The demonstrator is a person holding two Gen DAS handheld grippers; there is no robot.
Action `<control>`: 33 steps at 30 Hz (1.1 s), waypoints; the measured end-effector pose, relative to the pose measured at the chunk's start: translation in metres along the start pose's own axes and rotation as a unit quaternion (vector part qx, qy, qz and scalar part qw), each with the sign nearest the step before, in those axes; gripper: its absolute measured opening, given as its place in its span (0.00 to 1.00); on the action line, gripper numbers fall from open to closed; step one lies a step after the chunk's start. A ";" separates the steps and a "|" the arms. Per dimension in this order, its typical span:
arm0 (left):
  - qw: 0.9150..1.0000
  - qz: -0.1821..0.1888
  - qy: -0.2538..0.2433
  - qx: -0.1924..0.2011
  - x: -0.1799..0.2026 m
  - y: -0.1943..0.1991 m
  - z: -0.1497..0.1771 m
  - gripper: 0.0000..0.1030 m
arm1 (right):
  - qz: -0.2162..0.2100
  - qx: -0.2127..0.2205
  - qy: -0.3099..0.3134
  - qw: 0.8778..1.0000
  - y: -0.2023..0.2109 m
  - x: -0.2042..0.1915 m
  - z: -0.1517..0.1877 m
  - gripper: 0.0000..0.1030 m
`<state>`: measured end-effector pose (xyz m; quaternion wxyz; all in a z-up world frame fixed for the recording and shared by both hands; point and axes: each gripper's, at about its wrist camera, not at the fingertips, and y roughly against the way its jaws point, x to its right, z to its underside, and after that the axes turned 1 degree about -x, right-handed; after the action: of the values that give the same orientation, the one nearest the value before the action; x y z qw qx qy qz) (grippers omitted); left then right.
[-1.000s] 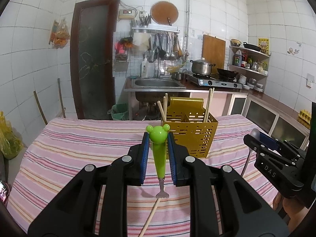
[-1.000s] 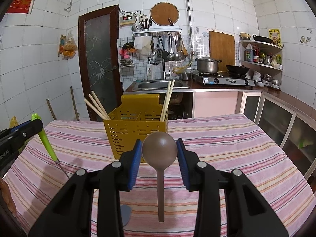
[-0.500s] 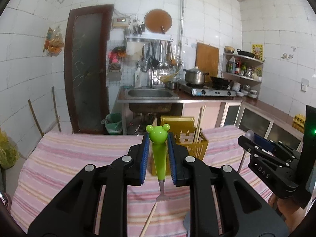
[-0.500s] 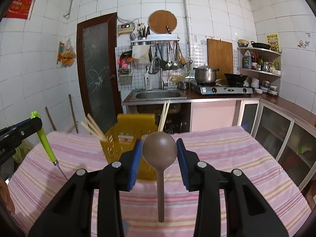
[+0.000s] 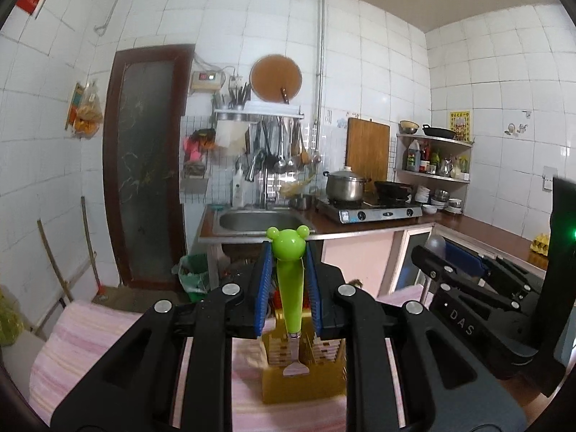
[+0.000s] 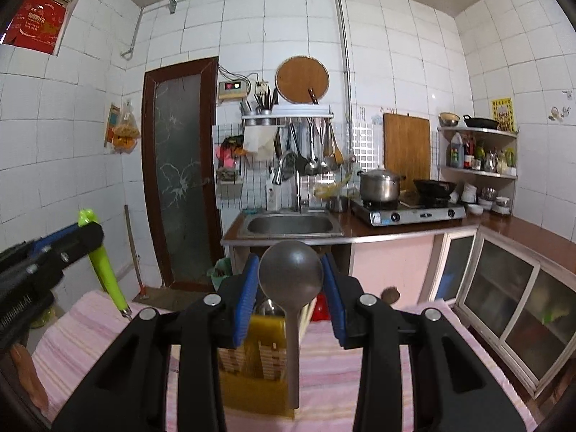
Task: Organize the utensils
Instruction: 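Lower the spoon and fork into the caddy and open both tools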
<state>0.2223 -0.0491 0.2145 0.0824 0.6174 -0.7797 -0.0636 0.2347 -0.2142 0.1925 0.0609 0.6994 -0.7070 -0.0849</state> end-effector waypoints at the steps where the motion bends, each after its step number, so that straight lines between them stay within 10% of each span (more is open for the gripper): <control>1: 1.000 -0.001 -0.003 0.001 0.001 -0.008 -0.002 0.17 | -0.001 0.002 -0.001 1.000 -0.006 0.000 -0.004 0.35; 20: 0.995 -0.018 0.018 -0.101 -0.027 -0.125 0.078 0.19 | -0.009 -0.110 -0.016 0.994 -0.124 -0.001 0.073 0.36; 23: 0.994 -0.027 0.027 -0.099 -0.034 -0.110 0.071 0.43 | 0.010 -0.130 -0.004 0.991 -0.124 -0.001 0.074 0.66; 28: 0.996 -0.046 0.041 -0.056 -0.048 -0.056 0.050 0.91 | 0.036 -0.134 -0.006 0.990 -0.101 0.005 0.068 0.73; 33: 0.997 -0.061 0.028 -0.050 -0.057 -0.008 0.048 0.95 | 0.061 -0.130 -0.006 0.990 -0.058 0.009 0.070 0.86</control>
<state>0.2328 0.0042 0.1633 0.1311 0.6601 -0.7342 -0.0899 0.2774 -0.2209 0.1119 0.1520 0.6410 -0.7314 -0.1763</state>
